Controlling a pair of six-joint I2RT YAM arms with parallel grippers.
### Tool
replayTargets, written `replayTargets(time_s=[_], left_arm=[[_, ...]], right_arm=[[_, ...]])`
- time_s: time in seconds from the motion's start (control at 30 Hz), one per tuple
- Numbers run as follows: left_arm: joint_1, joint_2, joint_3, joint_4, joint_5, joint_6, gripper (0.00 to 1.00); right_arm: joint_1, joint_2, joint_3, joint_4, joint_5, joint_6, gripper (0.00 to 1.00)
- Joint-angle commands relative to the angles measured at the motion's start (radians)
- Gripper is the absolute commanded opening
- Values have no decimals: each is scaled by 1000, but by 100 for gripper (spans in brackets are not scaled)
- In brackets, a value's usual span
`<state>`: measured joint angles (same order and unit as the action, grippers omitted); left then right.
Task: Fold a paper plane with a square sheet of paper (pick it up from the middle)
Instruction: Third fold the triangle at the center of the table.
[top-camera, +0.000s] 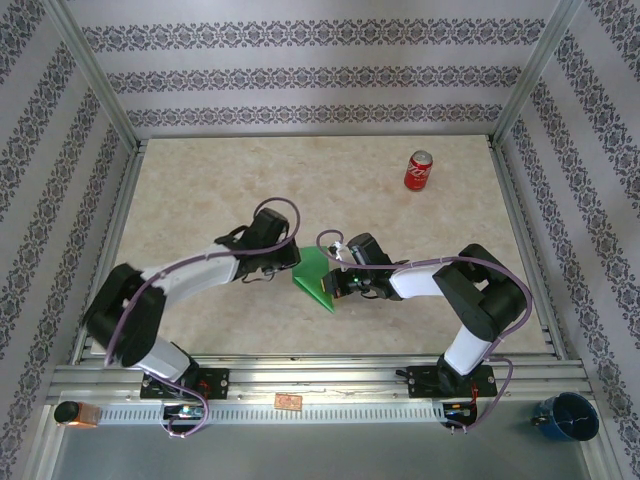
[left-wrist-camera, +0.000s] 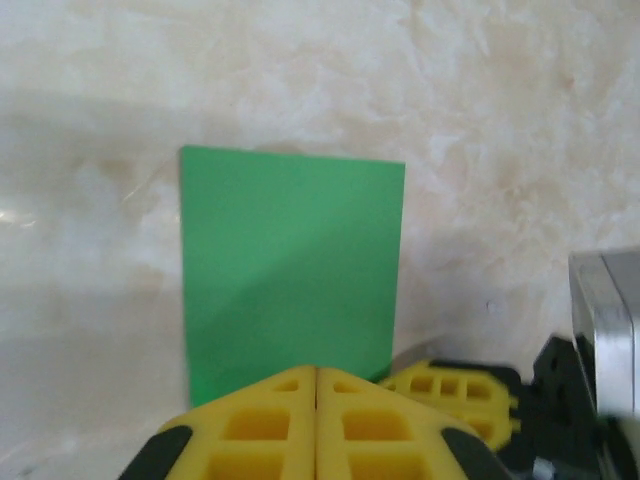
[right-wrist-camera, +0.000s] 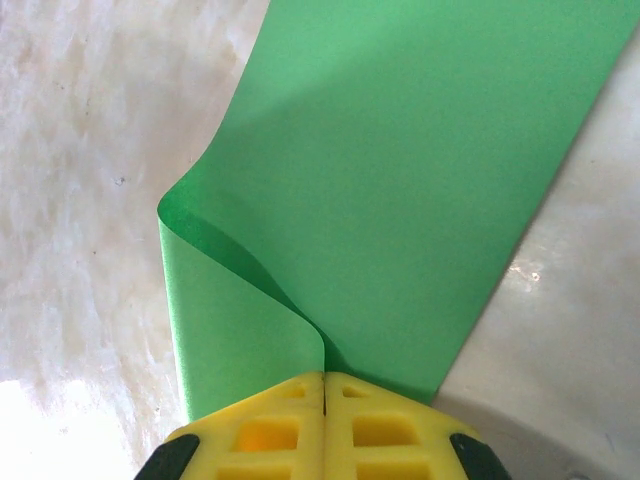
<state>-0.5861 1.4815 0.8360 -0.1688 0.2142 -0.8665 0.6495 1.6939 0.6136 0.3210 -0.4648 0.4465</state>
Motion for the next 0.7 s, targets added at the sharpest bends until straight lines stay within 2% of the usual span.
replayTargets(time_s=[0.0, 0.13, 0.43, 0.57, 0.67], left_arm=[[12, -82, -114, 227, 49, -79, 0], [3, -84, -228, 477, 143, -196, 0], [-28, 63, -305, 744, 203, -335, 0], [-36, 100, -313, 754, 207, -354, 0], [-45, 82, -315, 688, 189, -332, 0]], right_arm=[[-8, 34, 0, 23, 15, 9, 0], [-8, 35, -1, 14, 23, 6, 0], [-8, 36, -2, 0, 28, -3, 0], [-8, 35, -2, -3, 34, -5, 0], [-8, 36, 0, -11, 37, -9, 0]])
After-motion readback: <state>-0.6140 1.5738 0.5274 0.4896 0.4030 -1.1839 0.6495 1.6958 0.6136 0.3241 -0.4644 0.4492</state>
